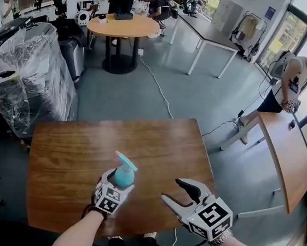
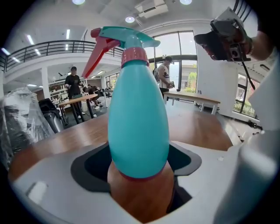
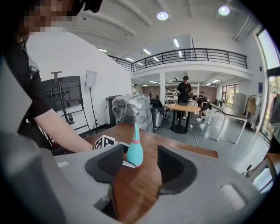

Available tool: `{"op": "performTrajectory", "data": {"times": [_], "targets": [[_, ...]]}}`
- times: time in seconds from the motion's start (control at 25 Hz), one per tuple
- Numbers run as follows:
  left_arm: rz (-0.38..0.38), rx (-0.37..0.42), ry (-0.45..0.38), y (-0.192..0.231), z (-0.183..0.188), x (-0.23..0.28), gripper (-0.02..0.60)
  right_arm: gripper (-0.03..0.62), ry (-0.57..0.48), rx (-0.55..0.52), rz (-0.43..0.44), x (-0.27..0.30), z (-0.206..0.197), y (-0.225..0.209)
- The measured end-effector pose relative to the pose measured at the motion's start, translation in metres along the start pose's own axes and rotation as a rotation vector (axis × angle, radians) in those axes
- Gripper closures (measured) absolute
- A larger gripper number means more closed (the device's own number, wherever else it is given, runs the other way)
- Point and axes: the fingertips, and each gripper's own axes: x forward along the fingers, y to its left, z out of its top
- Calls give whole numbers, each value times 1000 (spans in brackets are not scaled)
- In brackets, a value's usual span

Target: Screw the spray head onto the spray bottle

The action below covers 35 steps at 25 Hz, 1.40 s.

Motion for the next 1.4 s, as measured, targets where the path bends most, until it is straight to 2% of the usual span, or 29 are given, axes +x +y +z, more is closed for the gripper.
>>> {"op": "performTrajectory", "data": {"times": [0.2, 0.36, 0.64, 0.8, 0.88, 0.96, 1.12, 1.24, 1.4], "targets": [[17, -37, -38, 4, 1, 9, 158, 454, -29, 12, -15, 2, -7, -3], [29, -70, -41, 10, -6, 14, 158, 596, -41, 6, -36, 5, -10, -6], [52, -92, -14, 14, -20, 18, 156, 602, -34, 11, -22, 13, -18, 0], [44, -80, 6, 15, -26, 21, 152, 602, -29, 10, -17, 18, -20, 4], [34, -82, 15, 15, -27, 21, 140, 602, -29, 7, -15, 21, -21, 6], [29, -85, 19, 14, -28, 18, 101, 602, -31, 5, -14, 23, -21, 8], [47, -100, 7, 16, -29, 0, 98, 602, -39, -10, -6, 28, -20, 12], [69, -113, -28, 15, -23, -30, 124, 602, -47, -21, 12, 33, -19, 18], [62, -140, -106, -1, 1, -77, 222, 602, -75, -5, 44, 37, -19, 25]]}}
